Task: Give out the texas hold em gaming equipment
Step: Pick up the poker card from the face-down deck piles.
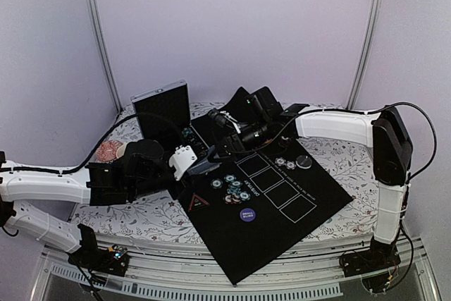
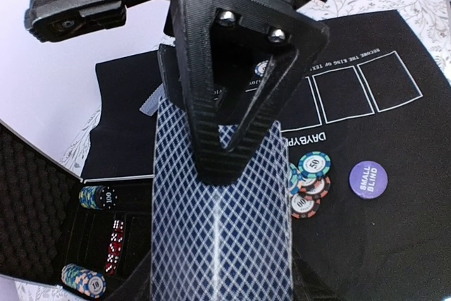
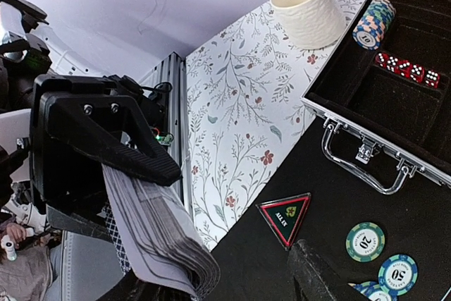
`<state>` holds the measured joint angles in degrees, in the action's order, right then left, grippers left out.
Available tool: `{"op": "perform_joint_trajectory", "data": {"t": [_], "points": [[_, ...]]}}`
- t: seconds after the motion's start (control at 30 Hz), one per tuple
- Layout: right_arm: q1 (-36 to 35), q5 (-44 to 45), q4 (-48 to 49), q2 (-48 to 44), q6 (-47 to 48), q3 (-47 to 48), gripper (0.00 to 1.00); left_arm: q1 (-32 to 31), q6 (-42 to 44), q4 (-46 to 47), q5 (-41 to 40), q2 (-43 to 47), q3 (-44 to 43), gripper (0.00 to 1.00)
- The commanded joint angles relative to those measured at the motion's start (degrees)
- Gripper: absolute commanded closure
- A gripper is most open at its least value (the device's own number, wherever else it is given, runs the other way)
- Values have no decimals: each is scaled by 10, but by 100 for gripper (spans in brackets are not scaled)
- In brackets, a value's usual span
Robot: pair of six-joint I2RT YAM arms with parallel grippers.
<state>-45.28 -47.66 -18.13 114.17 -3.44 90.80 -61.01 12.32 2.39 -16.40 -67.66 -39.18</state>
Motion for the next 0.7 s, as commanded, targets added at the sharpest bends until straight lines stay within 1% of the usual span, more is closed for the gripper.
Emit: {"op": "perform_joint_trajectory", "data": {"t": [0.0,0.17,0.23,0.43,0.47,0.53,0.57,0.67], "points": [[2,40,-39,-18,18,9,48,-5,5,27,-3,-2,-12,58],[1,68,-65,-30,28,16,57,-5,2,25,-4,-1,-10,58],[2,76,-74,-35,28,17,58,-5,2,24,-4,1,-8,58],[2,76,-94,-48,28,23,78,-5,1,27,-4,3,-5,58],[2,80,-102,-49,40,27,82,-5,1,27,-4,3,-5,58],[1,89,-120,-49,50,35,95,-5,1,25,-5,2,-5,58],[2,93,-128,-49,53,39,97,-5,0,24,-5,3,-4,58],[2,103,-142,-55,60,43,97,-5,-1,24,-6,4,-2,58]]}}
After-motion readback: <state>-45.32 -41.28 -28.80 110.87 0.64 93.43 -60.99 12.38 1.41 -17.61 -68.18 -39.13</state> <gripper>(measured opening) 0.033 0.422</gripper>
